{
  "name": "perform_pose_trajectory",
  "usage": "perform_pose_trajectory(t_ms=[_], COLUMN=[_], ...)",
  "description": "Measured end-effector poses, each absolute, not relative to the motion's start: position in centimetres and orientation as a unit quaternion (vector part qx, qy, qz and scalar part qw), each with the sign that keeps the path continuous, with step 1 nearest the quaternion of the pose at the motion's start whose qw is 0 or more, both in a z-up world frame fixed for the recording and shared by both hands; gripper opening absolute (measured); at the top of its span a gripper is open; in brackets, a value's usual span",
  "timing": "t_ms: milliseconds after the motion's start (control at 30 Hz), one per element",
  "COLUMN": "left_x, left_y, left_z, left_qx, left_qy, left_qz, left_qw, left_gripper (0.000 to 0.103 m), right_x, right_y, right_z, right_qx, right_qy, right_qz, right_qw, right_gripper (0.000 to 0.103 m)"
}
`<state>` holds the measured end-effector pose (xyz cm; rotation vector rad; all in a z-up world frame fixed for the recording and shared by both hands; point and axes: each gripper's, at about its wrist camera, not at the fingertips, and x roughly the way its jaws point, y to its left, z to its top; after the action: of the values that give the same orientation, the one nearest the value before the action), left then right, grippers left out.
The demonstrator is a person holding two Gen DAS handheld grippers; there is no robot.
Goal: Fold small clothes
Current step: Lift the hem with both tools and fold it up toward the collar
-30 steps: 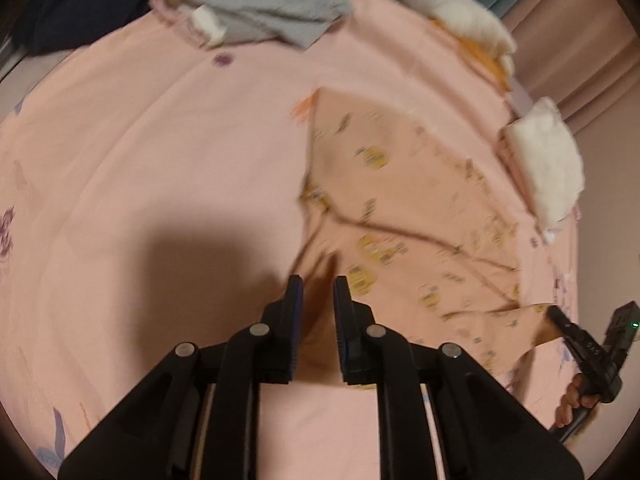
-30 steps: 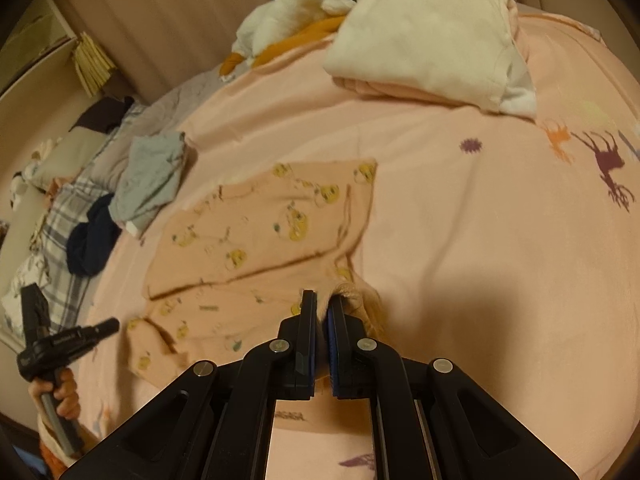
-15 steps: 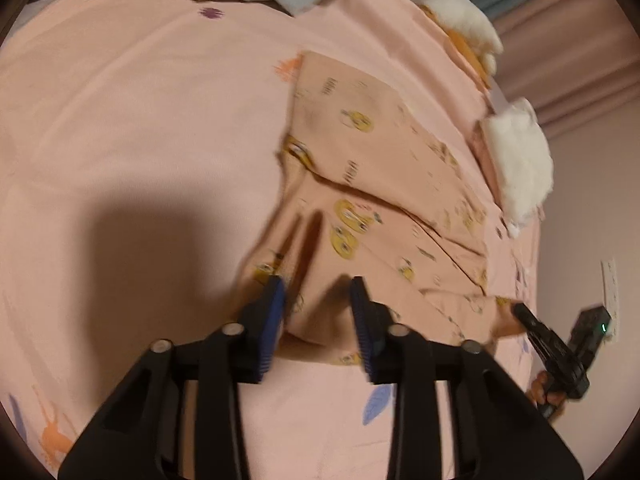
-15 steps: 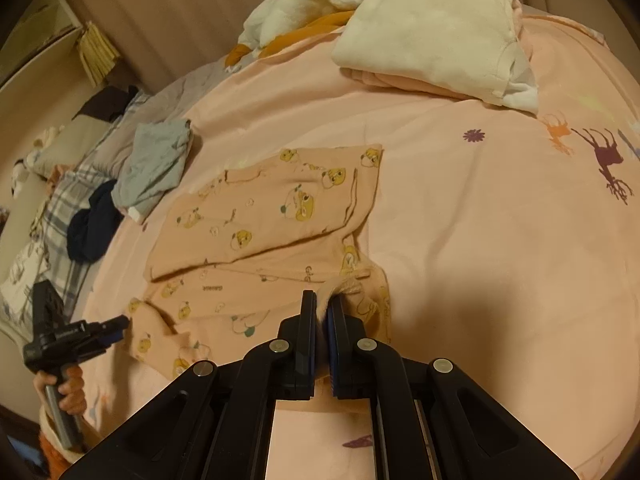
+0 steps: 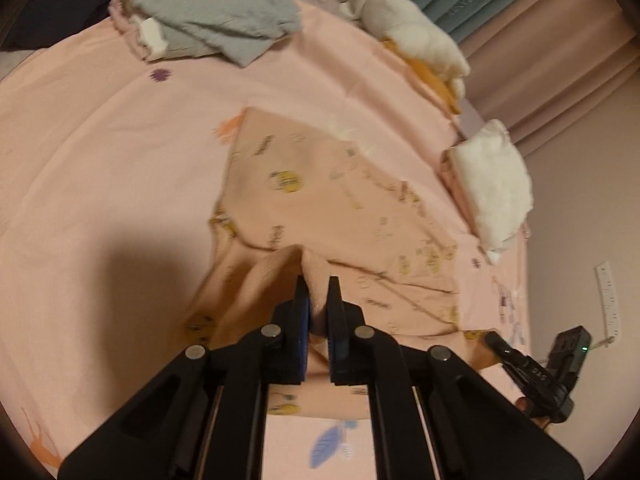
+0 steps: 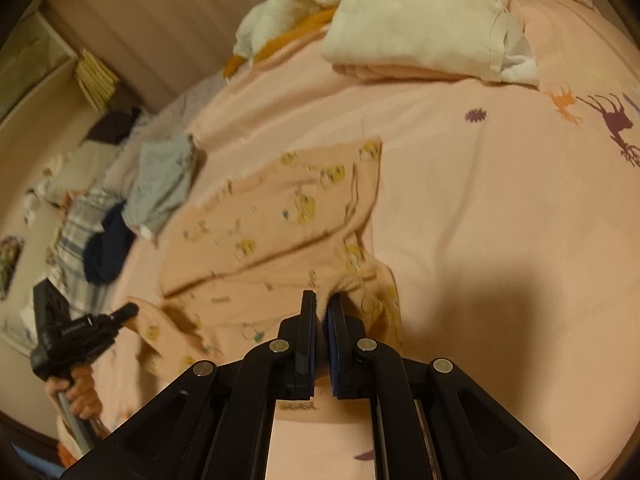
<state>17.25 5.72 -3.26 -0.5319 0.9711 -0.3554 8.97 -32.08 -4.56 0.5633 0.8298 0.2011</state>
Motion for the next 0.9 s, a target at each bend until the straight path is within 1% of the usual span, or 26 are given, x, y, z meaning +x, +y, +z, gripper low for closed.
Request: perform_pose_trajectory(t_ms=[167,367,500,800,900], left_x=[17.2,17.6,18.5,23.2,27.0], left_y=[5.3,5.9,6.5,7.8,7.6], left_z=[-2.2,-1.4,-0.9,-0.9,-1.7], left_qx=[-0.253,-0.281,-0.289,-0.325,-0.318], left_qy=[0.440,0.413,0.403,0.386,0.376], left_qz=[-0.177,-0.186,-0.177,-0.164,-0.097], left_qw=[0.843,0.846,0.850,0.848,0.865], left_gripper=[0.006,0.006,0.006,0.006,0.008], right_x=[8.6,9.2,10.1,13.6,17.7], right_y=[-32.3,-32.6,-32.7,-33.6,-34.3], right_z=[-3.6,-2.7,-2.8,-2.6,-3.7], right_qx=[0.279,0.296,0.297,0.298,0.275], right_qy=[0.380,0.360,0.364,0.361,0.361], right_qz=[0.107,0.118,0.113,0.099,0.076], right_qw=[0.875,0.877,0.875,0.878,0.888], right_gripper=[0.007,0.007,0.007,0.007,0.007])
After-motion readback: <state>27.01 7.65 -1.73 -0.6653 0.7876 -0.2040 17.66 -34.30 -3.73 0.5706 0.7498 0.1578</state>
